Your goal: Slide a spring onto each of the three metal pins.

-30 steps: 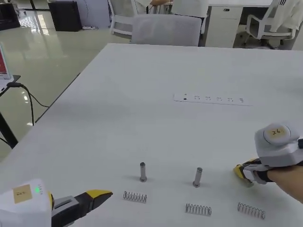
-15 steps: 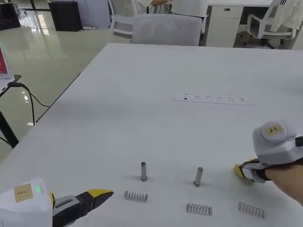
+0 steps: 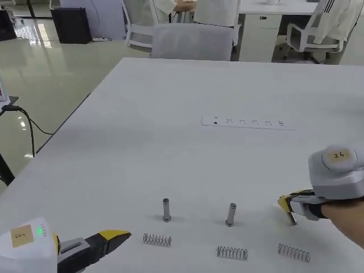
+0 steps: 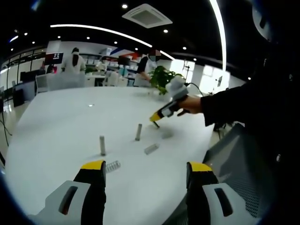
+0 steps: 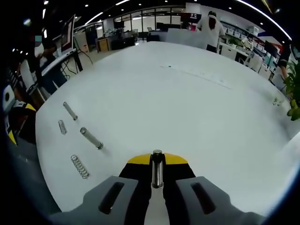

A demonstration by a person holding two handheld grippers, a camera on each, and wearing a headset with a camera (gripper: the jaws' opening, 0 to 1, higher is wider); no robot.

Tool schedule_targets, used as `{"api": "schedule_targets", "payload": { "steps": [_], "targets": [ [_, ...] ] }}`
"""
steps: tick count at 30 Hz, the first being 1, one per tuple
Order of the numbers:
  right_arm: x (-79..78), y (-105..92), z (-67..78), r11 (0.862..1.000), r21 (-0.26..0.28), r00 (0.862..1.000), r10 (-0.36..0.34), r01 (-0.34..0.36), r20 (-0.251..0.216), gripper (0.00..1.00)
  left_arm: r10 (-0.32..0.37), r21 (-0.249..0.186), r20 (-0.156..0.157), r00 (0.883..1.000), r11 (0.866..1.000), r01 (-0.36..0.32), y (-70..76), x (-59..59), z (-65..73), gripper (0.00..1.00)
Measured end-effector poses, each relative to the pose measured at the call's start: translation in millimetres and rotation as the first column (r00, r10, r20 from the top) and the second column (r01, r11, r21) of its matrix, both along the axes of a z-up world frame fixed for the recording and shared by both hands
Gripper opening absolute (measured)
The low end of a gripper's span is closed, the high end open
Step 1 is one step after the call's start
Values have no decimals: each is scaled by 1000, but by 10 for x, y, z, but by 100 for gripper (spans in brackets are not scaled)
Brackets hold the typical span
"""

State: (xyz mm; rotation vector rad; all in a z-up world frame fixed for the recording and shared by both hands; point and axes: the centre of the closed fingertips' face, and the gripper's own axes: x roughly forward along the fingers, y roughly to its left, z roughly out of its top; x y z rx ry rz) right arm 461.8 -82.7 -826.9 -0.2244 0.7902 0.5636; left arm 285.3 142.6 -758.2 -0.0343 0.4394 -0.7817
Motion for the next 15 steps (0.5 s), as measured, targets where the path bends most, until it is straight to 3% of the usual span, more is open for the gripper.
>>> {"api": "schedule_targets", "payload": {
  "steps": [15],
  "targets": [
    [-142, -27, 108, 999, 52, 997, -1, -3, 72, 4, -12, 12, 13, 1000, 1000, 12, -16, -13, 15, 66]
  ]
}}
